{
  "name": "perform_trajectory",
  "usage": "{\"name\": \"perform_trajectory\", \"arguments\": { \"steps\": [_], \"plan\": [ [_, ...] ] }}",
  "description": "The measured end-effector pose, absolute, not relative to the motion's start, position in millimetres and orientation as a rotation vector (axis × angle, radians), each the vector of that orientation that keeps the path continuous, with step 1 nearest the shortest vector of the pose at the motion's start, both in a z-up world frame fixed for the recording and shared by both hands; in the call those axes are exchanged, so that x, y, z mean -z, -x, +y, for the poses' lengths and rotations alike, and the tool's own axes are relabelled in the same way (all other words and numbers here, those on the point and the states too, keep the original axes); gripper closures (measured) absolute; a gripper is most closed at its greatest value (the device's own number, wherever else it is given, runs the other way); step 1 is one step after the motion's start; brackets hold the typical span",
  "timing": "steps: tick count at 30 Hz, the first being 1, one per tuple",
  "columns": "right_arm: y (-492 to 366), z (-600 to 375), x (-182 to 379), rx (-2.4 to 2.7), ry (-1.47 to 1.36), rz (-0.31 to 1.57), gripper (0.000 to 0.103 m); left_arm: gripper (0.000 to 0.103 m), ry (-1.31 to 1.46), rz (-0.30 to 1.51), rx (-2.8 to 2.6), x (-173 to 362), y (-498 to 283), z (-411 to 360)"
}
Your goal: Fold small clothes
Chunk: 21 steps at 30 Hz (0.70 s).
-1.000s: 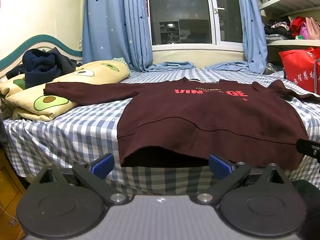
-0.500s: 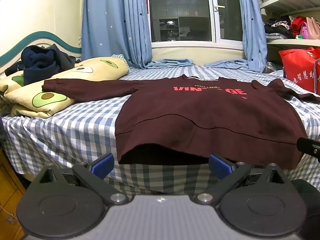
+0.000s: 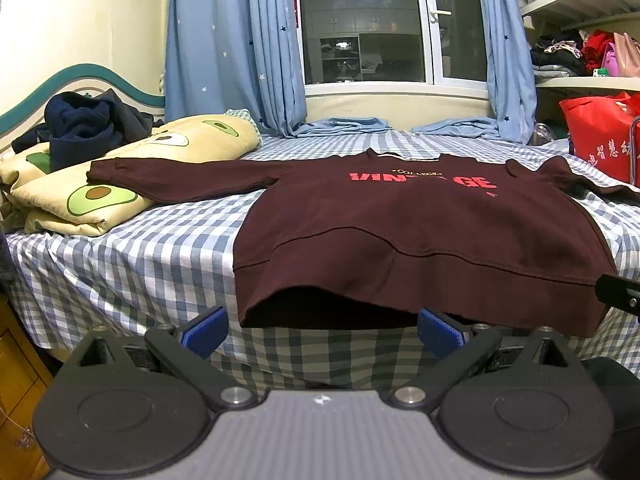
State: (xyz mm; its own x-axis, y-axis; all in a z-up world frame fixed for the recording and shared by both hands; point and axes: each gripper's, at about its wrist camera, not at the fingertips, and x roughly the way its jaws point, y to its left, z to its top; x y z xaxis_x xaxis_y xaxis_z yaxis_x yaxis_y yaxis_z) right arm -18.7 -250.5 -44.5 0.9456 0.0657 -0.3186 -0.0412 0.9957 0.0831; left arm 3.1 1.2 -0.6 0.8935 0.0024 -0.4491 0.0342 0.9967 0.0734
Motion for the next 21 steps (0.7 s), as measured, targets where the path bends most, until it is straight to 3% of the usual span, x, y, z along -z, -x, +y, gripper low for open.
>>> {"name": "perform_trajectory", "arguments": {
  "steps": [21],
  "plan": [
    [16.7, -248.5, 46.7, -0.052, -0.081, 0.338, 0.0, 0.001, -0.069, 0.475, 0.018, 0.9, -4.5, 2.7]
  ]
}}
